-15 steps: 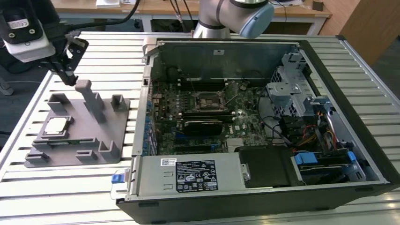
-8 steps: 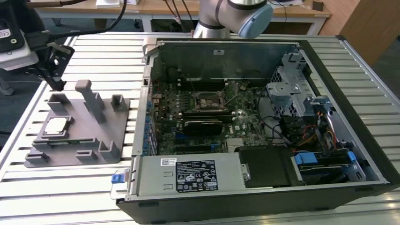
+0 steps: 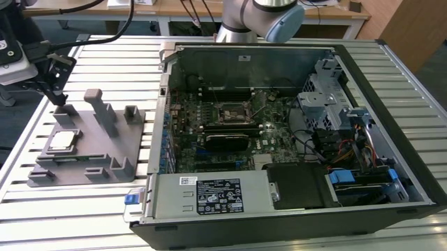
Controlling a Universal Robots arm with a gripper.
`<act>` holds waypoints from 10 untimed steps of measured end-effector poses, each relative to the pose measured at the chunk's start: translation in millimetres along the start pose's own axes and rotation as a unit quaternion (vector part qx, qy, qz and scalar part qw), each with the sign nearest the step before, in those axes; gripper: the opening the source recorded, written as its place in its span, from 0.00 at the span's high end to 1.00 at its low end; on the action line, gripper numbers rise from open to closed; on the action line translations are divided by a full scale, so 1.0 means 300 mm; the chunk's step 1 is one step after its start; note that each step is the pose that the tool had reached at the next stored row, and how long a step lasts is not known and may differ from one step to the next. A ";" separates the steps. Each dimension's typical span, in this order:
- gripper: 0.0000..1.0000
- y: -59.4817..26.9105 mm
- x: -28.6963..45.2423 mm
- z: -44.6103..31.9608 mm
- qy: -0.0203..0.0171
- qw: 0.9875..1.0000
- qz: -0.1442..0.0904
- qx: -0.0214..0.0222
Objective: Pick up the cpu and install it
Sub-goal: 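Reach for the cpu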
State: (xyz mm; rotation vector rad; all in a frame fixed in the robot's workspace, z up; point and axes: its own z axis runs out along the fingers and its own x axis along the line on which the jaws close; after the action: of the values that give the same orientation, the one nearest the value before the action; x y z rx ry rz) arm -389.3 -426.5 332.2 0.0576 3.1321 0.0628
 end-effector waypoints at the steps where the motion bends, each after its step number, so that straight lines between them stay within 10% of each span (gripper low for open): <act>1: 0.89 0.000 0.011 0.002 0.000 1.000 0.000 0.000; 10: 0.89 -0.004 0.093 0.010 0.000 1.000 -0.002 0.000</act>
State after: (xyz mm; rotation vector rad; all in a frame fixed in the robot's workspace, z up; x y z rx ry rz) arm -417.3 -426.4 329.0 0.0501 3.1327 0.0629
